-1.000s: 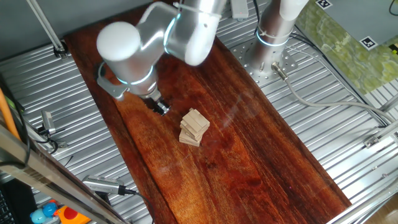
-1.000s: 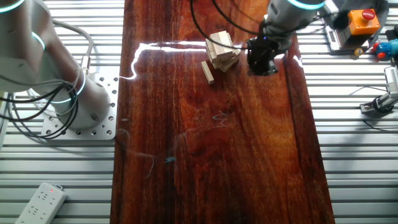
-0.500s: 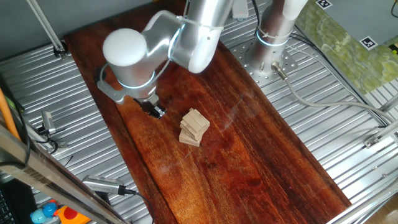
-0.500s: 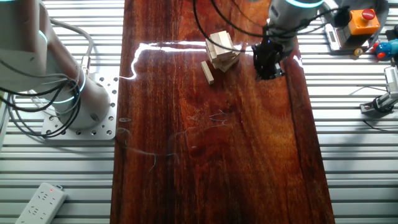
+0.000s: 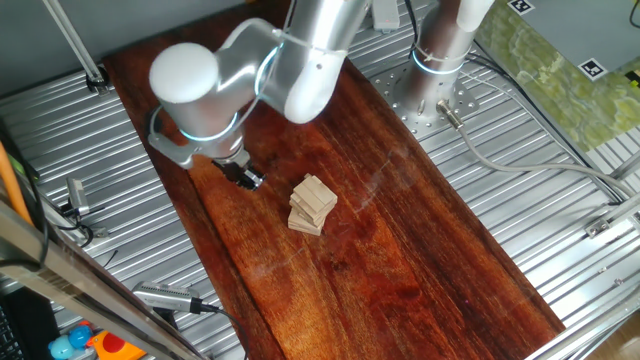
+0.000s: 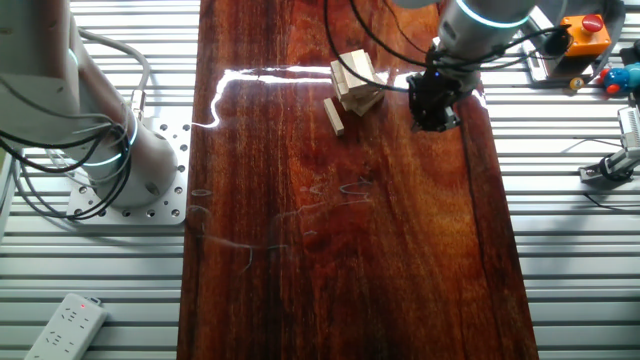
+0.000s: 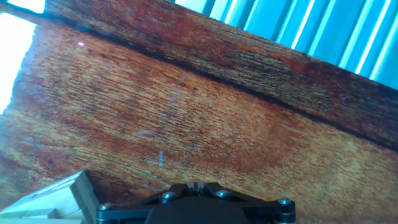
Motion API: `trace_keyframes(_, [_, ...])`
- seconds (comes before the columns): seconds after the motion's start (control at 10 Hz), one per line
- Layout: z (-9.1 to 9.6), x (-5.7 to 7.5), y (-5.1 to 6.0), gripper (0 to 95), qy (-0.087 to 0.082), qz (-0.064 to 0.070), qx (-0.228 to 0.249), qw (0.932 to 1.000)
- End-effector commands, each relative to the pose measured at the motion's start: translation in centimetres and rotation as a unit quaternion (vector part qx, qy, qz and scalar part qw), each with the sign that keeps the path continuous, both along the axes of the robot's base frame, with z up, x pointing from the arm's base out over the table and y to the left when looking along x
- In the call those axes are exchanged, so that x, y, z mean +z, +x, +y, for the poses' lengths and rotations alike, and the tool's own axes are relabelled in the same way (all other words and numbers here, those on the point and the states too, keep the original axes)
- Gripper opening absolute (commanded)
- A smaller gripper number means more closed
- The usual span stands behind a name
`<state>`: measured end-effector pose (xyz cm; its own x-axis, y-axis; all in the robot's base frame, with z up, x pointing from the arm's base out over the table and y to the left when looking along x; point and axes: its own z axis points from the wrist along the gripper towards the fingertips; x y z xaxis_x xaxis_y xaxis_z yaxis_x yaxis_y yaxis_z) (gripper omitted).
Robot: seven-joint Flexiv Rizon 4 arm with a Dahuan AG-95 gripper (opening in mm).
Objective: Play Jenga
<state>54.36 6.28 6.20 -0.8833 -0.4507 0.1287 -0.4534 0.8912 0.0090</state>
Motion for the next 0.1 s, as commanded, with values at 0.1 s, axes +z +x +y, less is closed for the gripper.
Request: trace_keyframes(0.1, [-0.04,0.14,-0.22,0.0,-0.001,-0.005,-0.002,1.0000])
